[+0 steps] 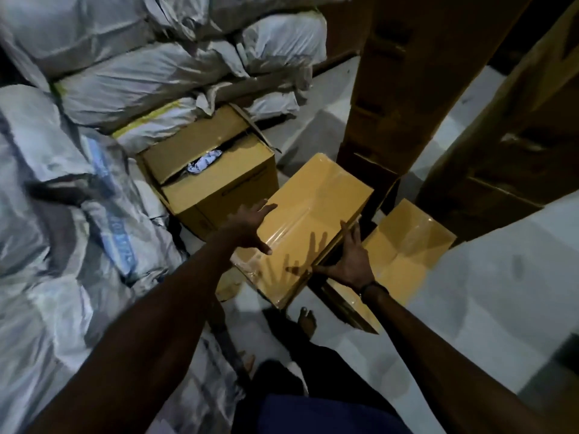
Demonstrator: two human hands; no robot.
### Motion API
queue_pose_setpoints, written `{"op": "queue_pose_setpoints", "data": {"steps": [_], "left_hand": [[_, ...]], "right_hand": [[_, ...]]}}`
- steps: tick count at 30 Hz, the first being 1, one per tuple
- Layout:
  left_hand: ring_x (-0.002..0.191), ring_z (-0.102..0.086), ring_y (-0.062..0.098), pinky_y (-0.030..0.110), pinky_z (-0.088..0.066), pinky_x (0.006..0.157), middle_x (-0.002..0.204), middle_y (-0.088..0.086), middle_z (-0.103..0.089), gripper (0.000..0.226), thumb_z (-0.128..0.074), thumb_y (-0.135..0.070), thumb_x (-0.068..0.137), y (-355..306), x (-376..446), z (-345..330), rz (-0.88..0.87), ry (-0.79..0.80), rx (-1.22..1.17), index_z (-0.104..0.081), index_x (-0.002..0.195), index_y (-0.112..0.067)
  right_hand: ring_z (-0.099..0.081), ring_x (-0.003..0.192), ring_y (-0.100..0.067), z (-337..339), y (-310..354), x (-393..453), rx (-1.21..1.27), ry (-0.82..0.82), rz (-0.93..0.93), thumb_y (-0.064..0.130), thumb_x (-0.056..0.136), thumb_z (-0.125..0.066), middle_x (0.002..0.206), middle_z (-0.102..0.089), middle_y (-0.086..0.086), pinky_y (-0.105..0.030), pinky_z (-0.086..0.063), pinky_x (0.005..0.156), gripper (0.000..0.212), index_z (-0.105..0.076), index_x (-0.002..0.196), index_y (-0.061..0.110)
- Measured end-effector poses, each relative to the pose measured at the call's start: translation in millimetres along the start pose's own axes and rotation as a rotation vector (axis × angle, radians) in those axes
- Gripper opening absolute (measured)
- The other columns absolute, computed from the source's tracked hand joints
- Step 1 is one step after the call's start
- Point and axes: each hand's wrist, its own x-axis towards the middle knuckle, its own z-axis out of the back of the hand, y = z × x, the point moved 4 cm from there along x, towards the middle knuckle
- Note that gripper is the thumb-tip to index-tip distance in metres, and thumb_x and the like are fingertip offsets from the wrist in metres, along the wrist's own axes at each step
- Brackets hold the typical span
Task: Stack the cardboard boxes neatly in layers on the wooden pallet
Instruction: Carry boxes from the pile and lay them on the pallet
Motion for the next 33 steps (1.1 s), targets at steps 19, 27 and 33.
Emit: {"op": "queue_pose_setpoints", "data": {"steps": [19,27,33], "left_hand": [[0.156,0.001,0.042,0.065,-0.02,0.121,0.17,0.007,0.021,0.152,-0.098,-0.055,0.048,64,220,-57,-0.323,0.274,0.131,-0.001,0.162,-0.038],[0.155,0.0,0.043,0.063,-0.023,0.12,0.167,0.003,0.029,0.147,-0.1,-0.044,0.051,61,221,-71,-0.321,0.204,0.161,-0.005,0.164,-0.036],[0.147,-0.014,0.056,0.069,-0.04,0.108,0.166,-0.009,0.029,0.149,-0.103,-0.035,0.046,51,204,-64,-0.256,0.219,0.137,-0.008,0.16,-0.046]], "right_hand": [[-0.008,0.156,-0.037,-134,-40,154,0.043,-0.002,-0.363,0.081,0.037,-0.085,0.171,0.012,-0.008,-0.064,-0.034,0.114,0.162,0.001,0.163,0.028],[0.005,0.156,-0.037,-161,-39,163,0.004,-0.035,-0.463,0.058,0.035,-0.099,0.165,0.032,-0.011,-0.068,-0.022,0.118,0.169,0.004,0.164,0.023],[0.003,0.156,-0.038,-146,-24,147,0.044,-0.057,-0.525,0.045,0.037,-0.104,0.166,0.029,-0.01,-0.069,-0.02,0.119,0.166,-0.001,0.165,0.022]]}}
